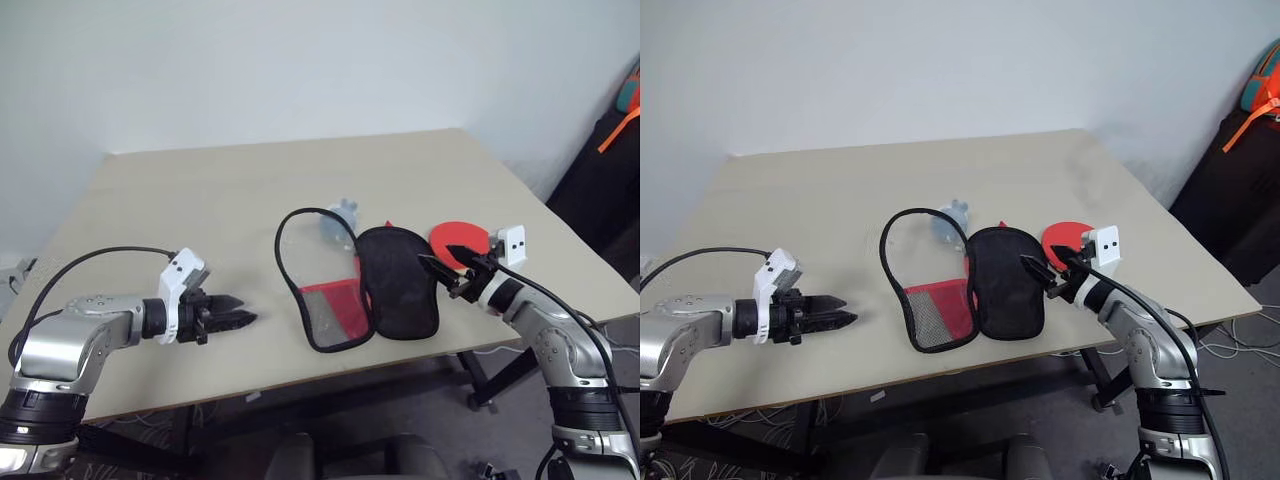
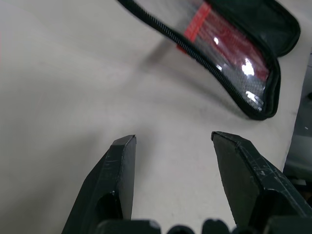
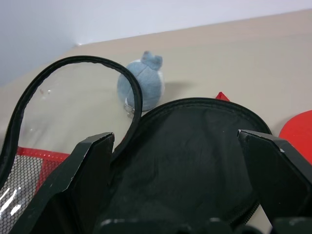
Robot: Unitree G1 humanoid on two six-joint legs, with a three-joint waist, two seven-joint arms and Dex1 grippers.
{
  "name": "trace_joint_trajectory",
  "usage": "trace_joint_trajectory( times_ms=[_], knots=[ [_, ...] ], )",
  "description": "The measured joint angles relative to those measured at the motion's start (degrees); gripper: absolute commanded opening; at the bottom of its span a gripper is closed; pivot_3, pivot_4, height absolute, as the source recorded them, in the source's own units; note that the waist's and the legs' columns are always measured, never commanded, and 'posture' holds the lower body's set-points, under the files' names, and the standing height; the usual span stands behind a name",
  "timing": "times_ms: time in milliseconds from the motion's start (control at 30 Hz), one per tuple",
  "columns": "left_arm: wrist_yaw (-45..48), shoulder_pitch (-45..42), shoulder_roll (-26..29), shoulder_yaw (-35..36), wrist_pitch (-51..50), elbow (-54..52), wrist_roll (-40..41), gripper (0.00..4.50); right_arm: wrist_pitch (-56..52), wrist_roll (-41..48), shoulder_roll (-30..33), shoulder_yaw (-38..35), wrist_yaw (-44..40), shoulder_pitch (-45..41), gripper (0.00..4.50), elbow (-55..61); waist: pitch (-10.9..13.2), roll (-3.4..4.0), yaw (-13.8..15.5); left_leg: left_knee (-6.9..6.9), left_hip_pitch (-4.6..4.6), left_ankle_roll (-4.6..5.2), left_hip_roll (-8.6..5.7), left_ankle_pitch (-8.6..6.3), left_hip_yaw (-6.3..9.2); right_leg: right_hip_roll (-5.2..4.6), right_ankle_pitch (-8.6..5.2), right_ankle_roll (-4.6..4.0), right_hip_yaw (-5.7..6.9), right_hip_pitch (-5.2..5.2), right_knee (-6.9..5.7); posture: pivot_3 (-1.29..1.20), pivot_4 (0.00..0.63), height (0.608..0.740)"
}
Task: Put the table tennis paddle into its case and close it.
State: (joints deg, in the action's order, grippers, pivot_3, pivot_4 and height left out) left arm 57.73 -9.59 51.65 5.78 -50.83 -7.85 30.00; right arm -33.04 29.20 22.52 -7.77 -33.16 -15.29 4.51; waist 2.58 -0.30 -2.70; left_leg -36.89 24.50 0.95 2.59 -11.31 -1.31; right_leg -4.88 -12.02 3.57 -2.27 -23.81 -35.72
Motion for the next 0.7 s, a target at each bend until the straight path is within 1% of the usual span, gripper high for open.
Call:
trace_joint_trajectory(
  times_ms=[167,367,700],
  knots=[
    [-0.7,-0.03,0.0,0.0,-0.23,-0.19,0.08,2.56,0.09,0.0,-1.37,0.03,1.11,-0.07,4.4,-0.07,0.0,0.0,0.02,0.0,0.0,0.0,0.0,0.0,-0.01,0.0,0.0,0.0,0.0,0.0,0.0,0.0,0.0,0.74],
    [-0.82,-0.04,0.09,0.01,-1.21,-1.1,0.36,2.56,0.19,-0.12,-1.47,-0.01,1.75,-0.71,4.4,-1.5,0.0,0.0,0.01,0.0,0.0,0.0,0.0,0.0,-0.02,0.0,0.0,0.0,0.0,-0.01,0.0,0.0,0.0,0.74],
    [1.23,-0.35,1.43,-0.46,-2.38,-4.91,2.6,2.56,-0.78,-5.56,2.09,-0.69,6.76,-6.19,4.4,-9.03,0.0,0.01,0.02,0.01,0.01,0.0,-0.01,0.0,-0.07,0.0,0.0,-0.01,-0.04,-0.05,0.0,0.0,0.0,0.74]
  ],
)
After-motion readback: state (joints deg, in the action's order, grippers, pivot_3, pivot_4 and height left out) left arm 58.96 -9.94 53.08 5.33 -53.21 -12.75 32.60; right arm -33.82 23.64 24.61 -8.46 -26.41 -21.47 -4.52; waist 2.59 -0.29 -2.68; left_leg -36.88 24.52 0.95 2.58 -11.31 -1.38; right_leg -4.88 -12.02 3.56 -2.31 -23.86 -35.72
